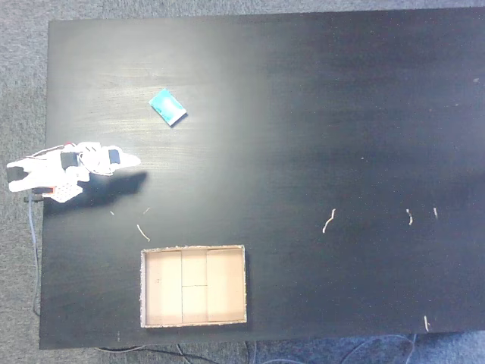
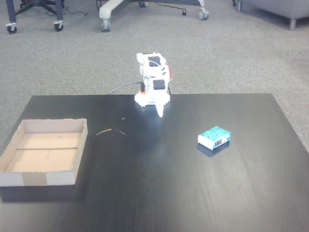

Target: Pick the green block and drop it in the box on the right.

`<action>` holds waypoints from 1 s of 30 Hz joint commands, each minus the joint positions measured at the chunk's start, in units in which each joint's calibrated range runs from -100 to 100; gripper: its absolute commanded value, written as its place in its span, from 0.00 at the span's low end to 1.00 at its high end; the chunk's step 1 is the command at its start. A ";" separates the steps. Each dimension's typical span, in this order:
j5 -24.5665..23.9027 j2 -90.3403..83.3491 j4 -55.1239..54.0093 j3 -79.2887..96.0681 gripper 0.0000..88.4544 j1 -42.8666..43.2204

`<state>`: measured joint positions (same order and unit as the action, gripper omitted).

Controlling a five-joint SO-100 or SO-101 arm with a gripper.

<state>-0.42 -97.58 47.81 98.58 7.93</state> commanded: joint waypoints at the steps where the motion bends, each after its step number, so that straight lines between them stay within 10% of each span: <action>1: 3.27 -0.39 -0.41 1.42 0.00 3.56; 12: 7.72 1.39 -1.64 -0.30 0.01 6.70; 19: 12.06 50.08 -11.14 -35.48 0.34 14.59; 30: 7.57 103.50 6.37 -83.62 0.47 22.72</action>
<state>7.94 0.67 51.43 24.70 29.27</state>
